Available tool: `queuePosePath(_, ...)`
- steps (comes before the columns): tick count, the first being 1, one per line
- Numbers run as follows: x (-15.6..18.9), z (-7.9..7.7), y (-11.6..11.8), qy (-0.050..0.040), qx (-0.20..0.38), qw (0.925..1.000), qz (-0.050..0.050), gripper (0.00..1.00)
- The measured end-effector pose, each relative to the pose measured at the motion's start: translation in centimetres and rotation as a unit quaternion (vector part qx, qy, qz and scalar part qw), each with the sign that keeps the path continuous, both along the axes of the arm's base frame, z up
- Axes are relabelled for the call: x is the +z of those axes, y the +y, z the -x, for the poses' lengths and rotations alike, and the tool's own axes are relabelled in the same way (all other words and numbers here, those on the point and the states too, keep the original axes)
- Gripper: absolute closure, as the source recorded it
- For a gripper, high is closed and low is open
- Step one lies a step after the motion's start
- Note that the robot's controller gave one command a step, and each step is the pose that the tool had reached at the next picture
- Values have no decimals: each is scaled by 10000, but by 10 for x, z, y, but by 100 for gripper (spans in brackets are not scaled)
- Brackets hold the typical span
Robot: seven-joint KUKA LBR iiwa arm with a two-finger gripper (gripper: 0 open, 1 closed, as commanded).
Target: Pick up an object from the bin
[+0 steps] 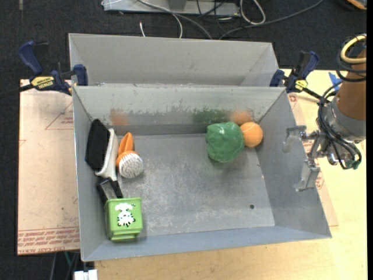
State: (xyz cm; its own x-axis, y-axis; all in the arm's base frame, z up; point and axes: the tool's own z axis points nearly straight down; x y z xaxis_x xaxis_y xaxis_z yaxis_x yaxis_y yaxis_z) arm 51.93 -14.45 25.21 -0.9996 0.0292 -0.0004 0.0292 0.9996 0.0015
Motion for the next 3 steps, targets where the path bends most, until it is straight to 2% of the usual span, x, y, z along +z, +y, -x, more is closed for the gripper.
queuePosePath(1,17,-53,13,-5,267,9996,-1,0)
queuePosePath(2,53,-61,8,-24,60,10000,5,0)
queuePosePath(3,45,-95,23,-36,104,9999,0,0)
